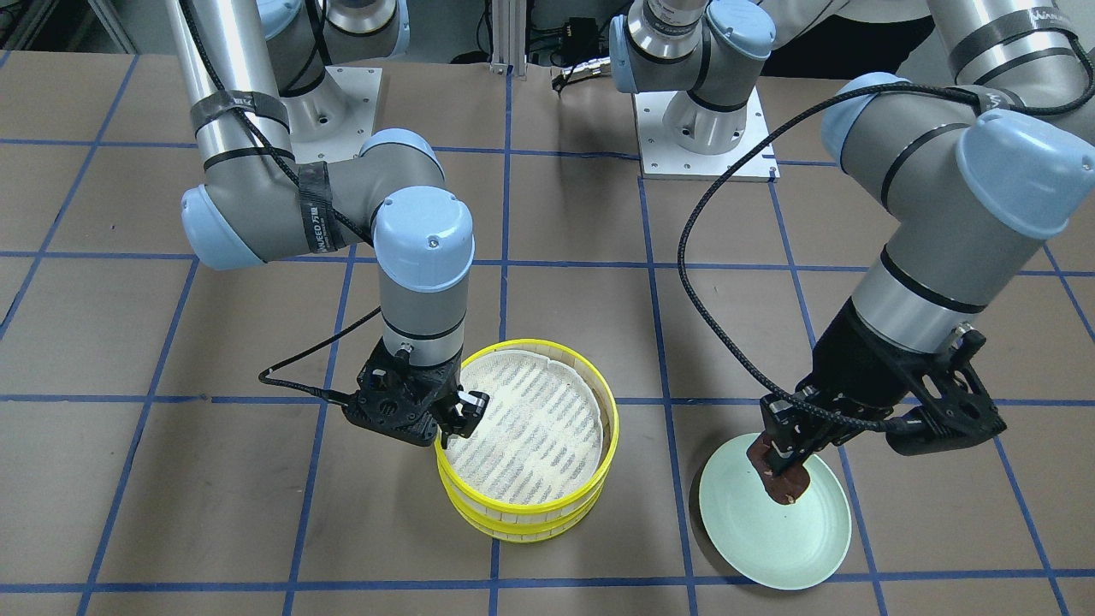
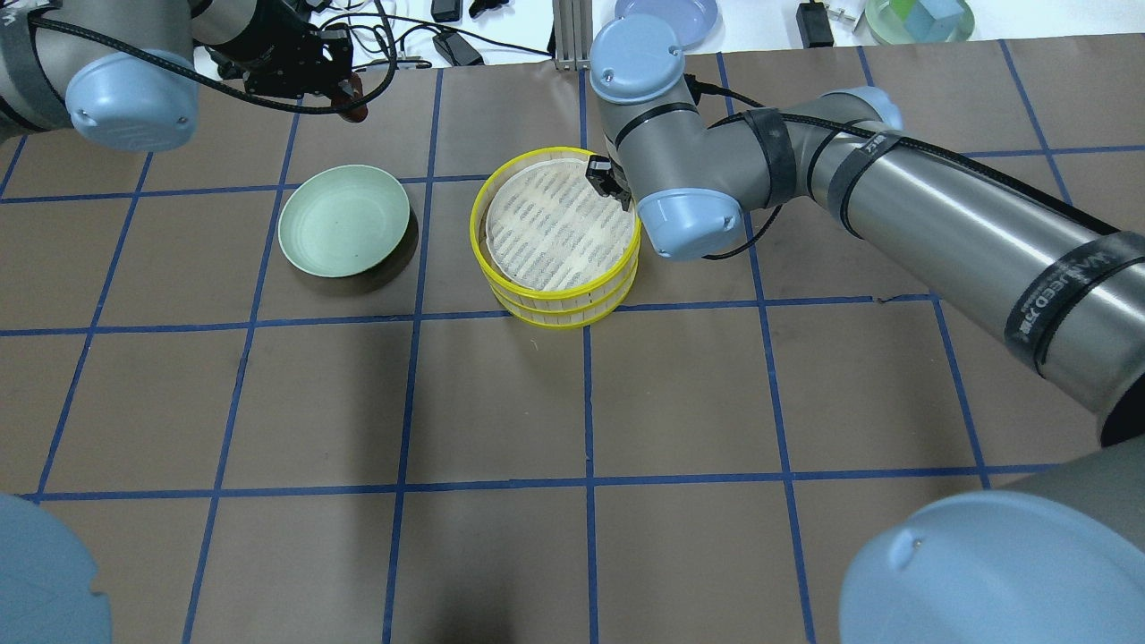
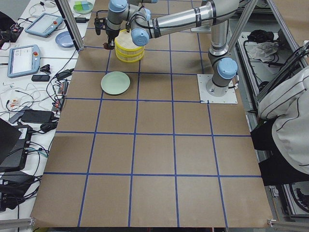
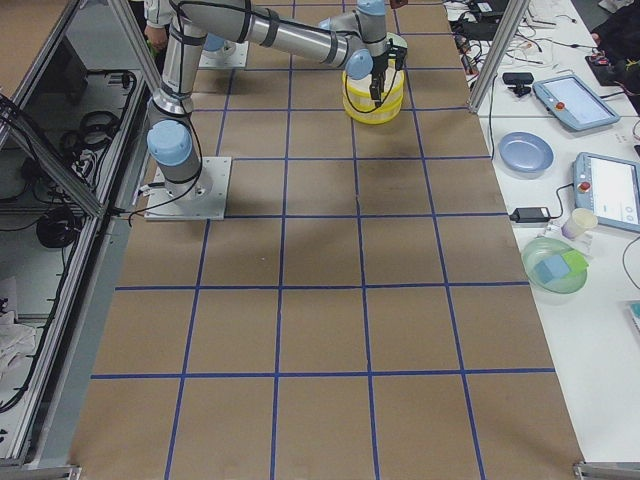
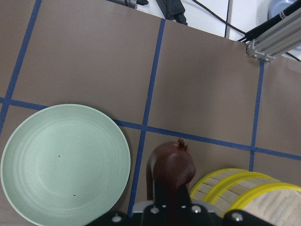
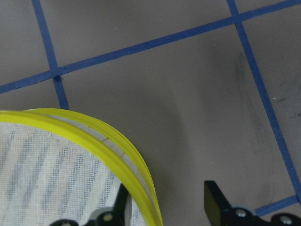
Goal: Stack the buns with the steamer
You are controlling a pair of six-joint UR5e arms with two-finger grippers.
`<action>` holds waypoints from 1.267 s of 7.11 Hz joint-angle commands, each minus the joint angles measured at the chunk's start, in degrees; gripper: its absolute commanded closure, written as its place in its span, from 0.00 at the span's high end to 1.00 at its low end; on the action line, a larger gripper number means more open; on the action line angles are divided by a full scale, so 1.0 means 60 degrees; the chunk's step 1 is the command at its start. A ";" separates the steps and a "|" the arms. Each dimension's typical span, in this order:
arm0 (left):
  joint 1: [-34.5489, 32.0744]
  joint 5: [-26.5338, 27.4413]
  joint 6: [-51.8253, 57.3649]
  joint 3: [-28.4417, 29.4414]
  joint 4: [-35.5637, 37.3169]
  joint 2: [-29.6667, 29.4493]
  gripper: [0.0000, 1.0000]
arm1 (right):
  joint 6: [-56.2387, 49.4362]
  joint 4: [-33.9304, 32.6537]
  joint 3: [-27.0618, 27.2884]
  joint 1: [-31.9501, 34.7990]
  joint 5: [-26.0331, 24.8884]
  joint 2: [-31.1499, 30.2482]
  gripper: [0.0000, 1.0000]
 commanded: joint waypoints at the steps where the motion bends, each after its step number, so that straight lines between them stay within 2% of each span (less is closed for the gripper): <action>1: -0.0023 -0.0090 -0.0019 0.0013 0.0013 0.0021 0.00 | -0.0036 -0.0332 -0.0060 -0.0204 0.0035 0.0117 0.69; 3: -0.0053 -0.0090 -0.0092 0.0013 0.0013 0.0035 0.00 | -0.0270 -0.0363 -0.0060 -0.0396 0.0079 0.0147 0.81; 4: -0.0082 -0.0090 -0.0281 0.0013 0.0013 0.0050 0.00 | -0.0328 -0.0392 -0.0075 -0.0454 0.0079 0.0148 0.99; 6: -0.0140 -0.0105 -0.0297 0.0027 0.0013 0.0137 0.00 | -0.1288 -0.0320 -0.0089 -0.0804 0.0152 0.0017 1.00; 8: -0.0141 -0.0105 -0.0370 0.0027 0.0013 0.0138 0.00 | -0.1940 -0.0144 -0.0089 -0.1332 0.1085 -0.0320 1.00; 9: -0.0141 -0.0105 -0.0443 0.0027 0.0013 0.0138 0.00 | -0.2056 -0.0100 -0.0089 -0.1362 0.1119 -0.0321 1.00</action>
